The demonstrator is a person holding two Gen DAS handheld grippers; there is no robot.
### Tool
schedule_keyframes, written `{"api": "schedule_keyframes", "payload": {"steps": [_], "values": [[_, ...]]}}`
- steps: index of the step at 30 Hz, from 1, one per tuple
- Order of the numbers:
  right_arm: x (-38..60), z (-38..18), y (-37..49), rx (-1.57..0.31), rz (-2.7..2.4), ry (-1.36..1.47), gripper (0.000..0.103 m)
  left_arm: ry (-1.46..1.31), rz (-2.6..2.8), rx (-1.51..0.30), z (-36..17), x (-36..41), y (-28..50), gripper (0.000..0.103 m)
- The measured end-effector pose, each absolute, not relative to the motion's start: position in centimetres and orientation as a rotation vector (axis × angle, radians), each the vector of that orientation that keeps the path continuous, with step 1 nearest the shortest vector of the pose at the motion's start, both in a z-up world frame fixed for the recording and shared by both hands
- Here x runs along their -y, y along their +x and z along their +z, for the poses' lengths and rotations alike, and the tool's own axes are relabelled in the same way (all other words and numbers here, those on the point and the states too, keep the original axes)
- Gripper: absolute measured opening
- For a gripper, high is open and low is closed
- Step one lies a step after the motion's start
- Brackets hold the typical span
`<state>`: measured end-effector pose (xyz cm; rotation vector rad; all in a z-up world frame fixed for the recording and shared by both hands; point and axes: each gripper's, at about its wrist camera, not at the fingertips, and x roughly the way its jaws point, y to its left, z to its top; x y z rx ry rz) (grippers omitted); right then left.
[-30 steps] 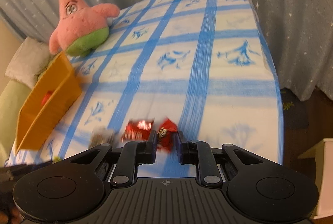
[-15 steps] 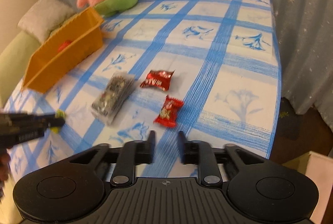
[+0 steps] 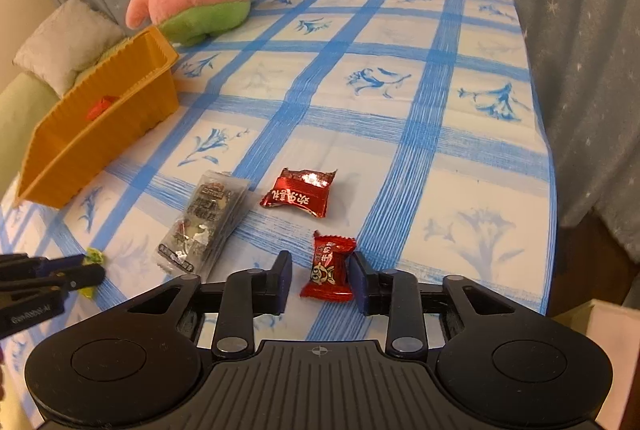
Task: Organize snacks
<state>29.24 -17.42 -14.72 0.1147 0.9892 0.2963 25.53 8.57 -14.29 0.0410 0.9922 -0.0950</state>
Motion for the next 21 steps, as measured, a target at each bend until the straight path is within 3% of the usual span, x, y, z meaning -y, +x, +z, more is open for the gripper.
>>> {"api": "schedule_keyframes", "payload": {"steps": [5,21], "values": [[17.4,-14.7,29.0,-0.992,0.312,0.107,0.017,0.041,-0.095,-0.996,-14.3,-8.5,25.7,0.021],[16.1,-11.3,28.0,-0.959,0.433,0.171,0.017,0.022,-0.072,-1.006,-13.2,-9.2,25.2,0.018]]}}
